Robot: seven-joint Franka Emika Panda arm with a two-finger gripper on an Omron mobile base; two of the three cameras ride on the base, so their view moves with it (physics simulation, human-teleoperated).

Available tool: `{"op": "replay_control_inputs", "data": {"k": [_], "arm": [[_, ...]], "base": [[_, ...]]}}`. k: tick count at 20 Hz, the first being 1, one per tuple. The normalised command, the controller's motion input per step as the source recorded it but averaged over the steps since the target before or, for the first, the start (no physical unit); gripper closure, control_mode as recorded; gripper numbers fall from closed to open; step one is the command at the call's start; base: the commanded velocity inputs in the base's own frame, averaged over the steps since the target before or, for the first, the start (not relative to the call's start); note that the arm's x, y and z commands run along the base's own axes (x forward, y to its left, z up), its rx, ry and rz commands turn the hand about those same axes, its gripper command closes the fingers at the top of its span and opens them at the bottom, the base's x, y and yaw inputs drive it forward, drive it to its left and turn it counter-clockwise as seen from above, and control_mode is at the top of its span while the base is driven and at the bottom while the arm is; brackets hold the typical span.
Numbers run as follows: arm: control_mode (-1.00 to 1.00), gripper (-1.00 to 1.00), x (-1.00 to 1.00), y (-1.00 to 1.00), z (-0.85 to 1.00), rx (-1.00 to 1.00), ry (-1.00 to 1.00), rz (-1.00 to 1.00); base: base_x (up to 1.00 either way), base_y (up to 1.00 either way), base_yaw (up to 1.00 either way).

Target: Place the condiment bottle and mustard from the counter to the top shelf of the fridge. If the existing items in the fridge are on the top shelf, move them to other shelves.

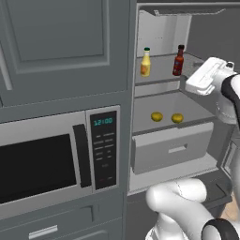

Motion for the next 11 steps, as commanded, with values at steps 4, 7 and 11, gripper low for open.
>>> {"op": "replay_control_inputs", "data": {"k": [4, 7, 11], "arm": [[-1.00, -1.00, -1.00, 0.14, -0.04, -0.10, -0.31, 0.06], [-1.00, -1.00, -0.04, -0.07, 0.00, -0.01, -0.07, -0.09], [-1.00, -1.00, 0.00, 0.00, 0.00, -0.02, 0.00, 0.00]], "base": [[0.00, 0.00, 0.00], [0.00, 0.00, 0.00], [0.00, 0.00, 0.00]]}}
